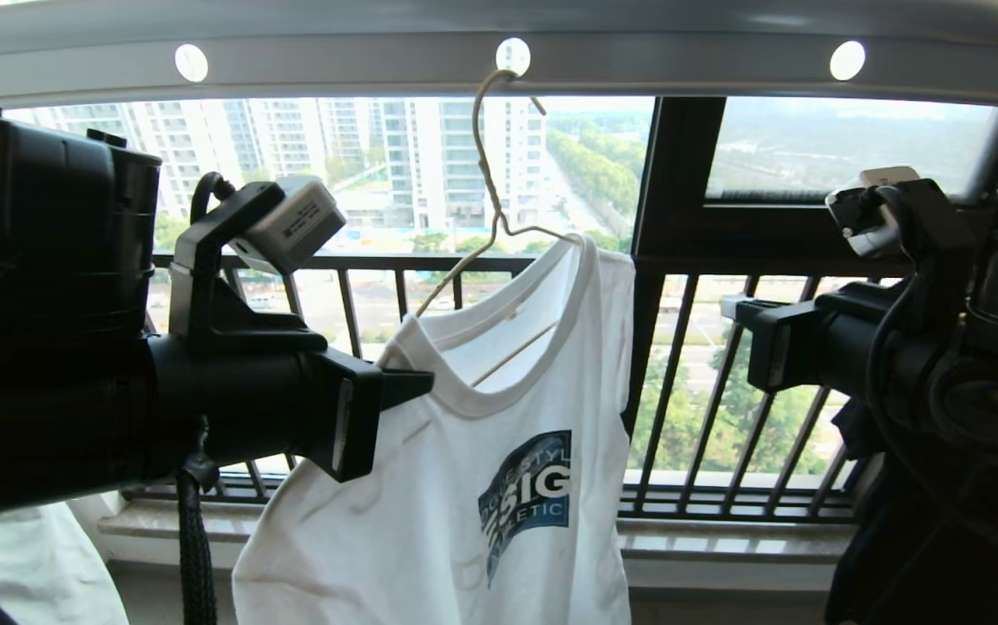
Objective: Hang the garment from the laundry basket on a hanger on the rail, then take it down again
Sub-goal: Take the clothes off the clothes rack
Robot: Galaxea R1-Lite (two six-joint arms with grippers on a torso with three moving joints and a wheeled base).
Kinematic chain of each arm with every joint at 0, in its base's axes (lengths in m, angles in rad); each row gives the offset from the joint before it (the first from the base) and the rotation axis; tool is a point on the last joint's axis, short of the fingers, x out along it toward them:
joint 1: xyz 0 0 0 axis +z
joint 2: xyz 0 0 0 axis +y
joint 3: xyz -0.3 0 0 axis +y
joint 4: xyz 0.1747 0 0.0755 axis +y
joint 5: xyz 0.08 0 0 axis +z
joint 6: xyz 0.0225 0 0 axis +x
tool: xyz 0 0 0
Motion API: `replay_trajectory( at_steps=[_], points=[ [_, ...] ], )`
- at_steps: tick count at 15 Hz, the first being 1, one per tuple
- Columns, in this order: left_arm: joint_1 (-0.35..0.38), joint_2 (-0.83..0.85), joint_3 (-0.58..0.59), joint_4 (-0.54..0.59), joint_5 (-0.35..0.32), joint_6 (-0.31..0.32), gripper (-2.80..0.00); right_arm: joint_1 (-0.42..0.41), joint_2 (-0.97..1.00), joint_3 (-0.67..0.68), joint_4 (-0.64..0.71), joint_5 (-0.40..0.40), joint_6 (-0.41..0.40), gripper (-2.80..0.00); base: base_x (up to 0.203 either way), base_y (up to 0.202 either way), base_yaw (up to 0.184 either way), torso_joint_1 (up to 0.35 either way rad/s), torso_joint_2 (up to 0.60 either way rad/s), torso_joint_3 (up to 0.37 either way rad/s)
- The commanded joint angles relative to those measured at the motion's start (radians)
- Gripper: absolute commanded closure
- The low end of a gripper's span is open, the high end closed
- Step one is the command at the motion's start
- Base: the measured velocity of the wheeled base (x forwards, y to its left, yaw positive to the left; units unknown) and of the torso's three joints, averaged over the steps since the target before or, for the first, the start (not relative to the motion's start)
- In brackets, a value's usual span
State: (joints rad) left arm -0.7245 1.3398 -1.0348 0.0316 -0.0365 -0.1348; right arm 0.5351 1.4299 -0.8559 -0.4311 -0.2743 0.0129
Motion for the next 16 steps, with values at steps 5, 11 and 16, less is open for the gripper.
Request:
replay_trajectory(
  at_steps=[5,11,16],
  points=[
    [0.003,-0.031,-0.001,0.006,0.000,0.020,0.00,-0.030,0.210,-0.063,-0.076,0.172,-0.101,0.00,0.000,0.000,0.000,0.000,0.00,0.000],
    [0.024,-0.048,-0.002,0.010,-0.002,0.041,0.00,-0.241,0.267,-0.149,-0.067,0.499,-0.317,-2.80,0.000,0.000,0.000,0.000,0.00,0.000],
    [0.023,-0.051,0.001,0.010,-0.002,0.043,0.00,-0.274,0.413,-0.274,-0.059,0.580,-0.436,-2.80,0.000,0.000,0.000,0.000,0.00,0.000]
  ],
)
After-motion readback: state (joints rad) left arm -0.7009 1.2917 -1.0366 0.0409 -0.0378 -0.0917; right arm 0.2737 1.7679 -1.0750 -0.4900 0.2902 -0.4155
